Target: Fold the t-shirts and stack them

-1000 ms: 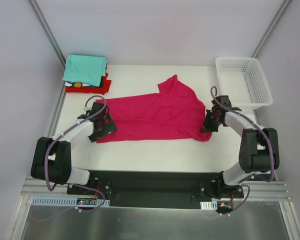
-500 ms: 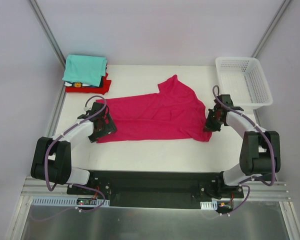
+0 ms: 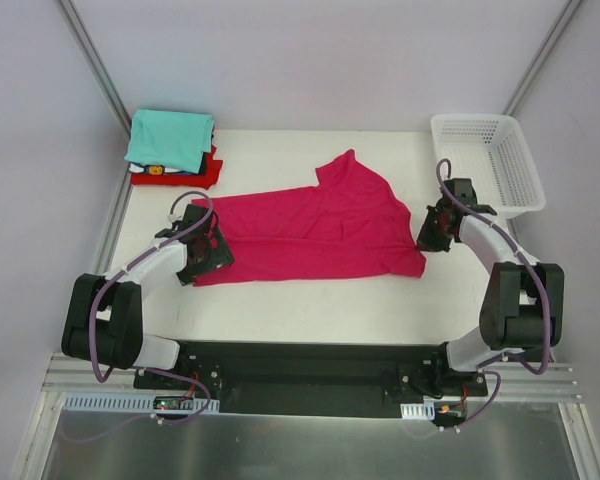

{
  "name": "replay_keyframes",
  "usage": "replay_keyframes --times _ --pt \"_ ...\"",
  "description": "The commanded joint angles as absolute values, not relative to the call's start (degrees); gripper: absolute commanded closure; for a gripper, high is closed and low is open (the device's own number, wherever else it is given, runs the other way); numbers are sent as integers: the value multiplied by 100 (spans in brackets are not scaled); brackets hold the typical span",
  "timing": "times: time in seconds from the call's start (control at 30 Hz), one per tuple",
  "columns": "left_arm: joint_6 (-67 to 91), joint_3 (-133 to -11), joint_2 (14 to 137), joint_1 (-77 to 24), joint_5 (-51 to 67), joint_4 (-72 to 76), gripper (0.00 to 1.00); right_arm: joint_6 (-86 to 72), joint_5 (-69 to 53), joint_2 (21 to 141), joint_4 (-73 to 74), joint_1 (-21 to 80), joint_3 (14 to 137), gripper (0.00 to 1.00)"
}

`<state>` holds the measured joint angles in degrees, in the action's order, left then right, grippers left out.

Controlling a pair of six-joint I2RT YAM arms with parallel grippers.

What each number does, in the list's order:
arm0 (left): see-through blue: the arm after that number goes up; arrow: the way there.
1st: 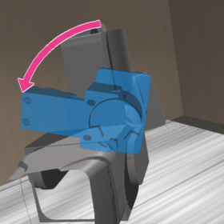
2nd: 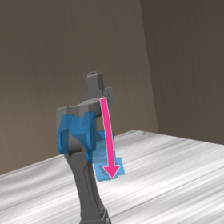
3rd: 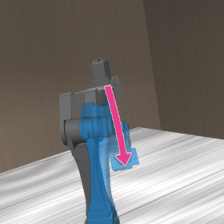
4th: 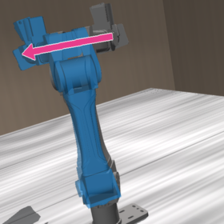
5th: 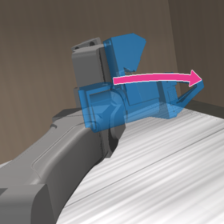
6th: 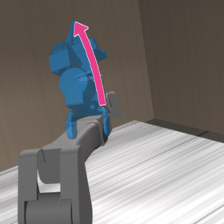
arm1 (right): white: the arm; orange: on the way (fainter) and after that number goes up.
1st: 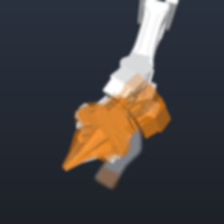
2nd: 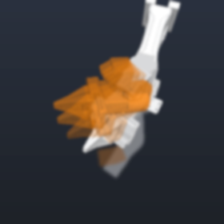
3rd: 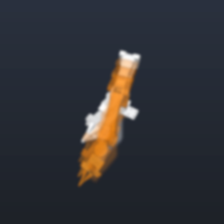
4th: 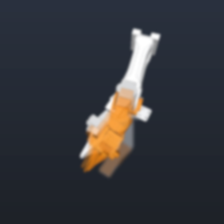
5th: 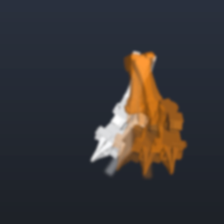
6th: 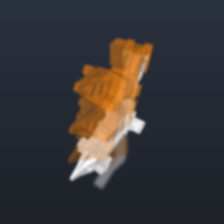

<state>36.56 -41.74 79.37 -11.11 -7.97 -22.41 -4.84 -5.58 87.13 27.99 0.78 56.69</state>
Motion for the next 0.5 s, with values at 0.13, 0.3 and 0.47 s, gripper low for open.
replay_keyframes --times 0.13,0.3,0.47 --pt "3665 -4157 7743 -1037 -817 -2417 1 -404 -492 9131 2795 9 6214 99" --pt "3656 -4157 7752 -1037 -835 -2435 1 -404 -431 9360 2681 -97 6284 99" --pt "3647 -4157 7743 -1037 -861 -2452 1 -369 -395 9562 2689 -132 6486 99"
